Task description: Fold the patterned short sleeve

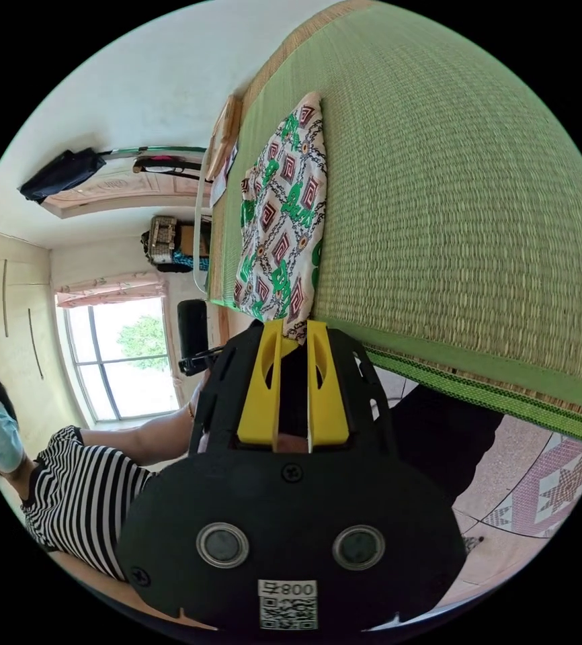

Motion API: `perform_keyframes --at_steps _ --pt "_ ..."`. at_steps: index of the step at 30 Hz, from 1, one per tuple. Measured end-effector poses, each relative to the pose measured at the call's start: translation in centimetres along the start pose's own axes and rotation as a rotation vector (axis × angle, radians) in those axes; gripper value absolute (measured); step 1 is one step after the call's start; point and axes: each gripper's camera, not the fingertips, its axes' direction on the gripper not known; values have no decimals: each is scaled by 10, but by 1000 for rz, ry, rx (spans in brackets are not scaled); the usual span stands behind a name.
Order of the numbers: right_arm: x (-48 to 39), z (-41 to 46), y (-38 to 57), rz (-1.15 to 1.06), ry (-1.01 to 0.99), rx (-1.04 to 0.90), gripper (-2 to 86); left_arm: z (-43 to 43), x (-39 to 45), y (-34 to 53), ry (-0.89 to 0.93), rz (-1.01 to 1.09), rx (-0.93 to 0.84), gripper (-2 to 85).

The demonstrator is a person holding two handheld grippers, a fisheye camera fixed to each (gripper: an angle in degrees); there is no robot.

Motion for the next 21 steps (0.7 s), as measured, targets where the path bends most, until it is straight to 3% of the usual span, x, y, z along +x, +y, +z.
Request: perform_keyframes --at_steps 13,21 --pt "31 4 -11 70 -130 -4 69 -19 2 17 35 77 16 2" --pt "44 11 -13 105 -194 -14 19 -31 -9 32 41 97 14 7"
